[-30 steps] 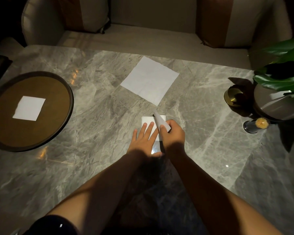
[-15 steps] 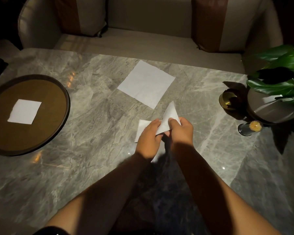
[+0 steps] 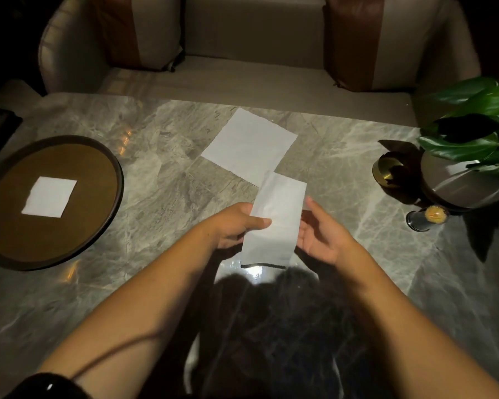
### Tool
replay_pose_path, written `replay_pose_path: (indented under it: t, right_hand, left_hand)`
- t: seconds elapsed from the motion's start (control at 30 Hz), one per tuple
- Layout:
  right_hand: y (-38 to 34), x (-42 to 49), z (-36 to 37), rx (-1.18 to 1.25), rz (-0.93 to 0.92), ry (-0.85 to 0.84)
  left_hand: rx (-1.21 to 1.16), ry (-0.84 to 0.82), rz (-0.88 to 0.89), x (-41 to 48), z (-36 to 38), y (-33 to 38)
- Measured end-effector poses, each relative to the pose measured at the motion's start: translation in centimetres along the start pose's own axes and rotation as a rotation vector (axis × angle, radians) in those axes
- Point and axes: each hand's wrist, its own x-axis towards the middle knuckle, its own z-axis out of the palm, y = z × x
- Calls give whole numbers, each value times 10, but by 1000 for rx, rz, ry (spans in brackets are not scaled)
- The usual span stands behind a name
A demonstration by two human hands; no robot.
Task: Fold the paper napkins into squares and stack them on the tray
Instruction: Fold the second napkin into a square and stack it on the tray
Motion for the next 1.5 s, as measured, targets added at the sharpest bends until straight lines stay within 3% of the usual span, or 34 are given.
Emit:
replay_pose_path:
  t: [0.07,0.17,0.4,0.57,0.8,0.87,0.93,1.03,1.1,1.2,1.33,1.5]
  right_hand:
    - [4,-2,2,74,62,-163]
    - [8,1,10,84,103,-244]
    - [11,16,2,277,42,27]
    - [24,19,-7,408,-121,198]
    - [29,24,-19,251,-203,357]
    - [34,24,-19,283,-230,400]
    - [40,23,-18,324,-252,444]
    - [48,19,-16,321,-289,449]
    - [50,19,-13,284,-333,443]
    - [48,19,-11,108,-383,484]
    - [49,14,-14,-179,-475,431]
    - [47,8,-13,-569,-575,346]
  left_hand:
    - [-14,-95,-38,-3,0,4]
    - [26,-188,-110,-5,3,9]
    - [41,-92,-163,-7,-12,1]
    - [15,184,-147,-5,-28,-11]
    - [148,592,70,10,-18,-9]
    - [272,736,180,12,-8,-13]
    - [617,817,314,8,4,-24]
    - [1180,626,434,6,23,-46]
    - [1401,457,327,13,29,-61]
    - [1515,429,181,23,26,-87]
    - [1582,476,285,27,21,-105]
    - [1576,432,272,32,11,-108]
